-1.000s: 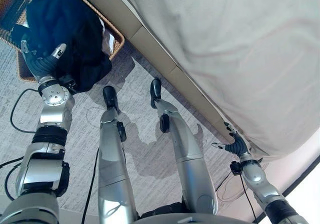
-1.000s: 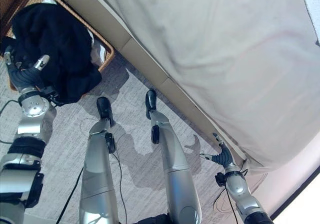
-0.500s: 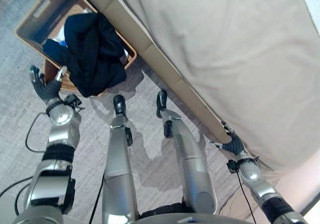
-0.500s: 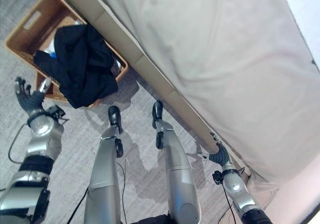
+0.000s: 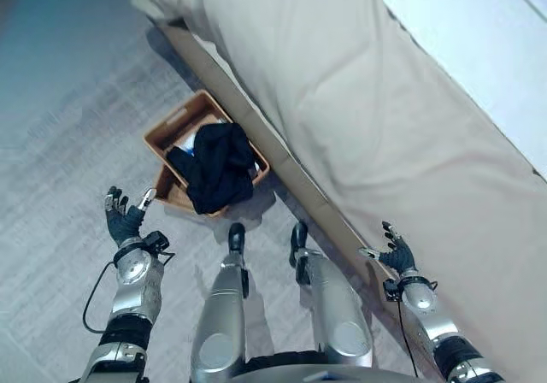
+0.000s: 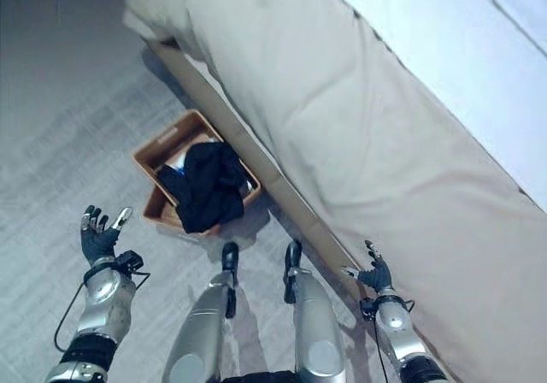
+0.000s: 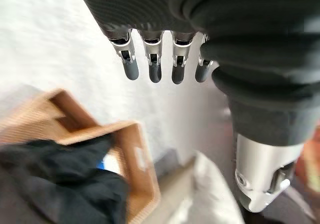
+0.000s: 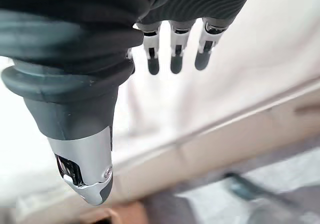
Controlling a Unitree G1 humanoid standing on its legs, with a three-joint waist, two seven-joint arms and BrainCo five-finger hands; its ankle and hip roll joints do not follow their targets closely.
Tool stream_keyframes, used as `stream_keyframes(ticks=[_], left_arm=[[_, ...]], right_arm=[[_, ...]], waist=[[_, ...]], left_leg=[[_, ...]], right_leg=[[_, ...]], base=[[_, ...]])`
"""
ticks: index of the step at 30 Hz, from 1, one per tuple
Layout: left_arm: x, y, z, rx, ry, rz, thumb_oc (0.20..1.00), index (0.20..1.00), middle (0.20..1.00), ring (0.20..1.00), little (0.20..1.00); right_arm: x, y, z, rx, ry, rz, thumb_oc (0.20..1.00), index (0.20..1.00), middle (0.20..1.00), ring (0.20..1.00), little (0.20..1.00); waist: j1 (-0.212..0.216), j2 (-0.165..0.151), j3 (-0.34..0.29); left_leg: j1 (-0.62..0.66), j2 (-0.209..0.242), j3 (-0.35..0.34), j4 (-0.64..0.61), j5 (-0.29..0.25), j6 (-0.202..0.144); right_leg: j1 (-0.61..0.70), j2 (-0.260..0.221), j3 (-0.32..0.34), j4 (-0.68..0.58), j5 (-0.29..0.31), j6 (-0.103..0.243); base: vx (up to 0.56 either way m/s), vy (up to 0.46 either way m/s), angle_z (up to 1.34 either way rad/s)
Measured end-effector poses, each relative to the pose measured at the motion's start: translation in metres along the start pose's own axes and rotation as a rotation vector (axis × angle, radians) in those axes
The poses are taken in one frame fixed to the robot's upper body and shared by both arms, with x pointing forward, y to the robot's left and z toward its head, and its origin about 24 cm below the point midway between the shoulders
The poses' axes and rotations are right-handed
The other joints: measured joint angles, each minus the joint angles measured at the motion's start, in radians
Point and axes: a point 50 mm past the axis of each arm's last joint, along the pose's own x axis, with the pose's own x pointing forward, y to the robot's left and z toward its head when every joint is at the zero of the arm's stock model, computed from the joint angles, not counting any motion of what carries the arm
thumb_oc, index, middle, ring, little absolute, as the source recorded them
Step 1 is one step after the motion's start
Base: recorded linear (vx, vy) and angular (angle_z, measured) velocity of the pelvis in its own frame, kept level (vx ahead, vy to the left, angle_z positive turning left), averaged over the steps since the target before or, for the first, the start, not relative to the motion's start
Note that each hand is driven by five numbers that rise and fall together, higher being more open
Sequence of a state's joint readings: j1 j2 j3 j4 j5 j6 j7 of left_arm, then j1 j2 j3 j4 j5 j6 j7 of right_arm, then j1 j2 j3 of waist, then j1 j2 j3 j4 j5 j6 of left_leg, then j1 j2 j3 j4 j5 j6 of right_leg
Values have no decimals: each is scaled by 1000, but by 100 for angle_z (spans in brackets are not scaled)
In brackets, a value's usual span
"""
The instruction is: Pick up clothes into the bucket
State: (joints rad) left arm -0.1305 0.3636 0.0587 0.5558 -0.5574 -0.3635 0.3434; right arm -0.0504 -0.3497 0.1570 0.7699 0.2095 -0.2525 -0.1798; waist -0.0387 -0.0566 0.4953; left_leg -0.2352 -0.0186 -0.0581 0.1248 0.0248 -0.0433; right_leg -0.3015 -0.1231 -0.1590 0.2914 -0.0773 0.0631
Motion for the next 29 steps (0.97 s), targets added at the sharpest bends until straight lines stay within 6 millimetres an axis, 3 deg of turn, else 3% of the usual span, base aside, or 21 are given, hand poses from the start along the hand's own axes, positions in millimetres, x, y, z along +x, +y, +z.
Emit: stream_keyframes(ticks=[3, 6, 13, 22, 26, 29], left_arm=[[-13, 5, -18, 50, 47, -58, 1000, 1000, 1000, 1000, 1000], [-22, 15, -37, 141, 121, -94, 1000, 1000, 1000, 1000, 1000], [-57, 31, -79, 367, 301, -250, 1000, 1000, 1000, 1000, 1000], [-115, 43, -137, 509, 615, -359, 1000, 1000, 1000, 1000, 1000], [-138, 34, -150, 654, 670, -561, 1000, 1000, 1000, 1000, 1000], [-145, 36, -153, 687, 684, -601, 1000, 1000, 1000, 1000, 1000]], right_arm=[[-8, -12, -24, 36, 99, -14, 1000, 1000, 1000, 1000, 1000], [-12, -11, -34, 47, 140, 12, 1000, 1000, 1000, 1000, 1000], [-30, -2, -58, 122, 224, 77, 1000, 1000, 1000, 1000, 1000], [-46, 1, -83, 76, 328, 130, 1000, 1000, 1000, 1000, 1000], [-55, 0, -95, 45, 389, 143, 1000, 1000, 1000, 1000, 1000], [-60, 0, -100, 47, 404, 149, 1000, 1000, 1000, 1000, 1000]], waist=[[-3, 73, -85], [-4, 100, -120], [-4, 95, -294], [-3, 92, -343], [-3, 90, -354], [-3, 88, -360]], left_leg=[[52, 1, -1, -50, 9, 5], [124, 10, 3, -82, 27, 5], [254, 44, 6, -169, 18, -11], [314, 55, 7, -179, 15, -16], [336, 57, 7, -178, 9, -24], [346, 59, 8, -181, 1, -32]], right_leg=[[57, 4, -9, -56, 7, 9], [145, 20, -10, -121, 35, 9], [324, 70, -15, -324, 69, 12], [405, 87, -15, -386, 86, 5], [430, 89, -15, -385, 85, 3], [439, 90, -15, -383, 83, 0]], base=[[108, -43, 4], [79, -36, -6], [115, -54, -2], [56, -48, -1], [36, -22, 1], [43, -29, -1]])
